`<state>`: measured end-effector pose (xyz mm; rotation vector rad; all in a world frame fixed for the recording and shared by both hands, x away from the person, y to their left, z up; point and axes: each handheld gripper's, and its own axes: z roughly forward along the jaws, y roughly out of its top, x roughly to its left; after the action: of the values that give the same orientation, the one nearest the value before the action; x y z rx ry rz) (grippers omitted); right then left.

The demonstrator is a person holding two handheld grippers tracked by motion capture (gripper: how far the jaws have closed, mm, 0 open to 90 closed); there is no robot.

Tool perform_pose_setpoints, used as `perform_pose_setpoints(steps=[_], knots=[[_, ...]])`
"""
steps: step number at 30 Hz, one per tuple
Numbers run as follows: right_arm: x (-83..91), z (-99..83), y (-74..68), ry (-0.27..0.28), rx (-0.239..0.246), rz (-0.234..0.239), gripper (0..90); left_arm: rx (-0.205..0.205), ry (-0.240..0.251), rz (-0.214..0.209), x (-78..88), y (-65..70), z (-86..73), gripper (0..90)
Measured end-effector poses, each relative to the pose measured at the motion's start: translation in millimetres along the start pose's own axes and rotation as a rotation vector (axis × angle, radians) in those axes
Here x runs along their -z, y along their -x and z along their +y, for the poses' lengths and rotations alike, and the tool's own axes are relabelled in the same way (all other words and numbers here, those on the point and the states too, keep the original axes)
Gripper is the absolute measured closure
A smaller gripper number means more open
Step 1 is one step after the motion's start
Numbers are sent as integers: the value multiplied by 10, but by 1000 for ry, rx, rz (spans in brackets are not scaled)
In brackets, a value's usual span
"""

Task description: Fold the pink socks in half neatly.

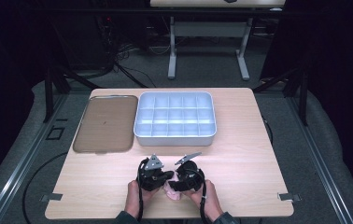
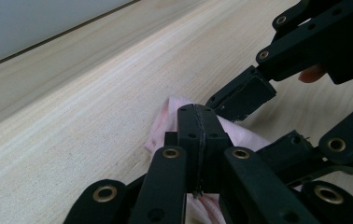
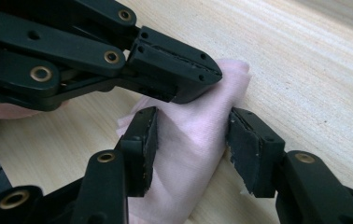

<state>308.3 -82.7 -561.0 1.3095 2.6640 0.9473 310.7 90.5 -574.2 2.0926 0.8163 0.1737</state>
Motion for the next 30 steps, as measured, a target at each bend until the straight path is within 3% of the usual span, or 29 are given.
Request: perform_pose_setpoints(steps=[2, 4, 6, 7, 8, 9, 11, 12, 13, 16, 20, 21, 30], knots=[[0, 8, 10, -17, 1, 1, 518, -6, 1, 3, 6, -1, 4, 895], [-9, 0, 8, -10, -9, 4, 520, -32, 10, 34, 56, 20, 20, 816], [-25, -5, 11, 9, -29, 13, 522, -38, 30, 94, 97, 25, 20, 721], [-10, 2, 33, -22, -18, 17, 522, -38, 30, 94, 97, 25, 20, 670], [-10, 2, 33, -22, -18, 17, 522, -16, 40, 126, 132, 3, 11, 670], [-21, 6, 36, -15, -33, 22, 525, 9, 49, 161, 186, -50, -12, 572], [-22, 12, 35, -19, -33, 22, 525, 29, 50, 211, 251, -107, -47, 481], [-22, 12, 35, -19, -33, 22, 525, 29, 50, 211, 251, -107, -47, 439], [-15, 21, 40, -34, -29, 28, 526, 51, 44, 254, 317, -163, -99, 384], [-14, 25, 41, -38, -28, 29, 526, 36, 21, 321, 408, -219, -193, 283], [-18, 30, 38, -38, -29, 29, 526, 56, 5, 360, 474, -302, -307, 204], [-19, 37, 39, -42, -28, 29, 526, 79, 0, 371, 500, -352, -362, 166], [-17, 49, 63, -61, -23, 51, 583, 120, -29, 391, 512, -503, -506, 84]])
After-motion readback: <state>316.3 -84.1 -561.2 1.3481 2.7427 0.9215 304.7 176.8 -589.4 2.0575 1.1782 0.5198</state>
